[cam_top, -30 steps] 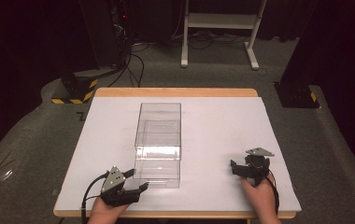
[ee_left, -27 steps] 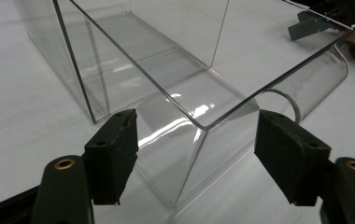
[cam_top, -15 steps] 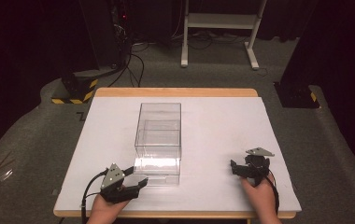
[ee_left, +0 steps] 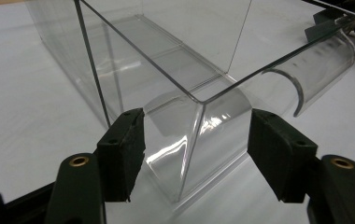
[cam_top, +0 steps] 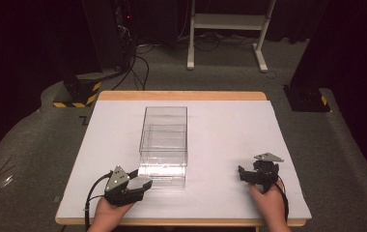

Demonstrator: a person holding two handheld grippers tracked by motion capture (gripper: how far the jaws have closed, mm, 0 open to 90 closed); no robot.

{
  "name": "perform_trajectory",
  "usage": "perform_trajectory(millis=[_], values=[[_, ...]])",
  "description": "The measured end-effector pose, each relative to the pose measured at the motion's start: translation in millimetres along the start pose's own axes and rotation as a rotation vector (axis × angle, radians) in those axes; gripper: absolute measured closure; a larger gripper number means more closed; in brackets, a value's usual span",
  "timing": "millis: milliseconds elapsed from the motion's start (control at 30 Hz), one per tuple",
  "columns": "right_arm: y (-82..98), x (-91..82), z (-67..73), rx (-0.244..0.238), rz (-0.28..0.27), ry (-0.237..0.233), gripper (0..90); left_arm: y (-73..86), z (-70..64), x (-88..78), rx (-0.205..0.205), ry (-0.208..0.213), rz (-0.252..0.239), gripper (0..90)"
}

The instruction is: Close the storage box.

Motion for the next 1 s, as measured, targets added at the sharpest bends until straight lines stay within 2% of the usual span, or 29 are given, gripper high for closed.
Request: perform_trajectory(millis=[133,333,367,467,533,633,800,900,1000], values=[[0.0,0.0,0.0,0.000,0.000,0.000,9.3,-1.9,2.1,6.9,-0.013,-0.009,0.002,38.0],[0.0,0.0,0.0,-0.001,0.000,0.000,9.3,-3.7,6.3,14.3,-0.004,-0.033,0.002,36.2],[0.0,-0.1,0.1,0.000,0.000,0.000,9.3,-3.3,6.6,14.8,-0.005,-0.047,-0.004,36.2],[0.0,-0.1,0.1,-0.001,0.000,0.000,9.3,-2.2,6.6,15.7,-0.001,-0.104,-0.016,25.1],[0.0,0.0,0.0,-0.001,0.000,0.001,9.3,-3.0,6.5,16.5,-0.009,-0.122,-0.018,20.0],[0.0,0.0,0.1,0.000,0.000,0.001,9.3,-6.2,7.9,18.2,-0.018,-0.126,-0.023,15.7],[0.0,-0.1,0.0,-0.001,-0.001,0.000,9.4,-8.2,11.7,23.9,-0.047,-0.116,-0.015,15.6],[0.0,0.0,0.0,-0.001,0.000,0.000,9.4,-9.8,14.8,29.6,-0.040,-0.119,-0.004,15.3],[0.0,-0.1,0.0,0.000,0.000,0.000,9.4,-11.7,18.3,35.8,-0.052,-0.104,0.002,15.3]])
Point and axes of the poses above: each handheld gripper's, and its own axes: x roughly forward along the jaws, y roughly out of its underside, z roughly to its left, the point moved 4 cm from there along x, roughly forward along the jaws, and after that the axes turned 3 degrees about x, right-handed, at the moved point
